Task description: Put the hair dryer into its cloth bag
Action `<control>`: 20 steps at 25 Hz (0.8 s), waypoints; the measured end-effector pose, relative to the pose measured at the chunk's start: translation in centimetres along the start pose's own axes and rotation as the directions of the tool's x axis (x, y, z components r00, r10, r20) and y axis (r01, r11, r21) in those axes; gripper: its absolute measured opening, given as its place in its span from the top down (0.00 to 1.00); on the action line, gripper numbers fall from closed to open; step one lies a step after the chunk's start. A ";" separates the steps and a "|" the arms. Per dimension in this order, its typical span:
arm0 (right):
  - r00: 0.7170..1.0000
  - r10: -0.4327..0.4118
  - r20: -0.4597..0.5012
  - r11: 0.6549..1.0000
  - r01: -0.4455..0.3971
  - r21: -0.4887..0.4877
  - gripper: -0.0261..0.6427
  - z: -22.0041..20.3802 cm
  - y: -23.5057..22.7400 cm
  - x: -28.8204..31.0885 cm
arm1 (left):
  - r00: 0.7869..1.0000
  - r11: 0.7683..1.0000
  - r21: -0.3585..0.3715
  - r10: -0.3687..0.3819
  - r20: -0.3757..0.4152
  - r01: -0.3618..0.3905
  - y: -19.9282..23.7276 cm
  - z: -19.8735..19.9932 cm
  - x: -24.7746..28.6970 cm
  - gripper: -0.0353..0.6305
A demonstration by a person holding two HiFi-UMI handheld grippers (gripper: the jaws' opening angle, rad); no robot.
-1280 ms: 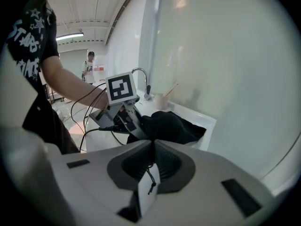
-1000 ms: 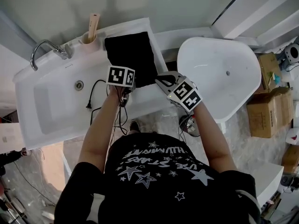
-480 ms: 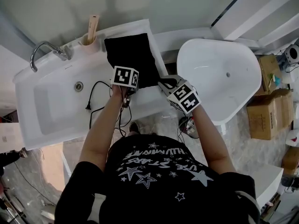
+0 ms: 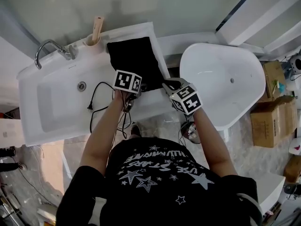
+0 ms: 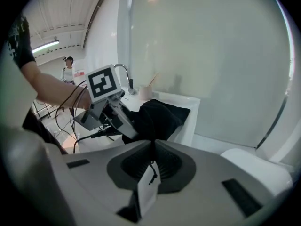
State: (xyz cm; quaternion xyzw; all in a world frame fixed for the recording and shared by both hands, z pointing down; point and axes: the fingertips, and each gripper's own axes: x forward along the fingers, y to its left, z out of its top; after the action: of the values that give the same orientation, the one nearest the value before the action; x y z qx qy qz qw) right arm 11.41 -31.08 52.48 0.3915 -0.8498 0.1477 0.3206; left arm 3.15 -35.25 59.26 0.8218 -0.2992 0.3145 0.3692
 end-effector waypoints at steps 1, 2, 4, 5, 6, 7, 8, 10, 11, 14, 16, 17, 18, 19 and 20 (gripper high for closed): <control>1.000 -0.008 0.003 1.000 0.008 0.006 0.92 -0.1 -0.1 -0.1 | 1.000 1.000 0.013 0.003 0.003 -0.003 -0.3 -0.1 -0.3 0.39; 1.000 -0.017 0.005 1.000 0.017 0.008 0.92 -0.2 -0.1 -0.1 | 1.000 1.000 0.025 0.006 0.007 -0.006 -0.6 -0.1 -0.7 0.37; 0.999 -0.032 0.005 0.999 0.032 0.006 0.91 -0.4 -0.2 -0.3 | 1.000 0.999 0.037 0.013 0.023 -0.014 -1.3 -0.3 -1.8 0.36; 0.999 -0.037 0.004 0.999 0.037 0.002 0.90 -0.5 -0.1 -0.4 | 0.999 0.999 0.042 0.019 0.032 -0.020 -1.5 -0.4 -2.3 0.36; 0.999 -0.039 0.003 0.999 0.039 -0.004 0.88 -0.6 -0.1 -0.4 | 0.999 0.998 0.050 0.027 0.040 -0.029 -1.7 -0.5 -2.8 0.36; 0.999 -0.040 0.002 0.999 0.040 -0.009 0.87 -0.7 0.0 -0.5 | 0.998 0.998 0.058 0.035 0.047 -0.038 -1.9 -0.7 -3.3 0.36; 0.999 -0.039 0.002 0.999 0.039 -0.014 0.86 -0.8 0.0 -0.7 | 0.998 0.997 0.063 0.044 0.054 -0.047 -2.1 -0.9 -3.7 0.36; 0.999 -0.039 0.010 0.999 0.040 -0.018 0.83 -0.9 0.3 -1.0 | 0.995 0.996 0.057 0.060 0.074 -0.064 -2.3 -1.4 -4.4 0.36; 0.999 -0.040 0.017 0.999 0.040 -0.018 0.83 -1.0 0.5 -1.2 | 0.994 0.996 0.047 0.071 0.089 -0.076 -2.3 -1.6 -4.8 0.36; 0.998 -0.040 0.049 0.999 0.041 -0.014 0.82 -1.1 1.0 -2.3 | 0.986 0.993 0.020 0.112 0.126 -0.115 -2.7 -2.5 -5.9 0.36; 0.997 -0.038 0.073 0.999 0.040 -0.018 0.82 -1.1 1.4 -3.3 | 0.981 0.991 0.013 0.130 0.143 -0.133 -3.3 -3.1 -6.6 0.36; 0.996 -0.036 0.084 0.999 0.038 -0.023 0.82 -1.1 1.7 -3.8 | 0.979 0.990 0.012 0.139 0.152 -0.143 -3.7 -3.4 -7.0 0.36; 0.995 -0.034 0.095 0.999 0.037 -0.026 0.83 -1.2 1.9 -4.2 | 0.975 0.988 0.013 0.149 0.162 -0.153 -4.0 -3.7 -7.5 0.36; 0.994 -0.032 0.107 0.999 0.036 -0.029 0.83 -1.3 2.2 -4.7 | 0.972 0.986 0.014 0.161 0.174 -0.166 -4.4 -4.0 -7.9 0.36; 0.992 -0.032 0.119 0.999 0.035 -0.030 0.84 -1.3 2.4 -5.2 | 0.967 0.984 0.014 0.174 0.187 -0.180 -4.7 -4.3 -8.4 0.37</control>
State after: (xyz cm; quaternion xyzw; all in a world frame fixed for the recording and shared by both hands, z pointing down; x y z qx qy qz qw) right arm 12.71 -25.86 50.03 0.4086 -0.8629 0.1053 0.2781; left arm 0.05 -27.11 53.34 0.8231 -0.3996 0.2729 0.2974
